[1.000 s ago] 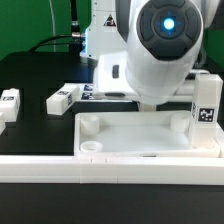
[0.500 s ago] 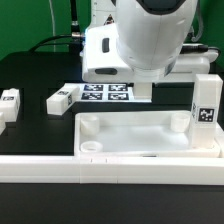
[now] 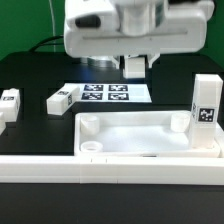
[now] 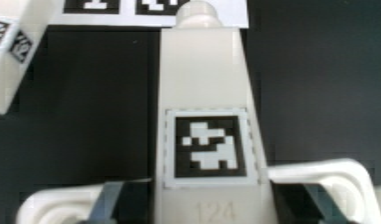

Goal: Assemble desk

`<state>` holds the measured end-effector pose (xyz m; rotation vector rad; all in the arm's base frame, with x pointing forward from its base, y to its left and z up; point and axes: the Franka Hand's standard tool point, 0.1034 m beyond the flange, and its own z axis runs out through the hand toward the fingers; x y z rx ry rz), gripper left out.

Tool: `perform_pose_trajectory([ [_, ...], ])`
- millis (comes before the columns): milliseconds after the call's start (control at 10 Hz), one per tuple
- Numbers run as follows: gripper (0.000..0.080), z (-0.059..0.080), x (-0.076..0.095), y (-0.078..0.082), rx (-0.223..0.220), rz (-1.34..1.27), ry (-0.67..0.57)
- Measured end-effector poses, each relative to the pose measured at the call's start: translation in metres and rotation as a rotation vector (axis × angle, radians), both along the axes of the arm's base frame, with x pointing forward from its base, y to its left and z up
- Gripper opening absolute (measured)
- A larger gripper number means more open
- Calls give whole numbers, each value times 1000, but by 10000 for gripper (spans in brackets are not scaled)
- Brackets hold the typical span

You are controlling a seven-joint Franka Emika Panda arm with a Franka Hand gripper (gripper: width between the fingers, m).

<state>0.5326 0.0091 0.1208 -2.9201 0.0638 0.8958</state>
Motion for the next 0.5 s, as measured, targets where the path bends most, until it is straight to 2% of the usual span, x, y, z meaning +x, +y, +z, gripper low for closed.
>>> perform_pose_trajectory([
  [100,291,-7,6,1,-11,-2,-115],
  [200,291,-7,2,1,-17,-7,-190],
  [500,291,-7,12,-2,-43,-19,-427],
])
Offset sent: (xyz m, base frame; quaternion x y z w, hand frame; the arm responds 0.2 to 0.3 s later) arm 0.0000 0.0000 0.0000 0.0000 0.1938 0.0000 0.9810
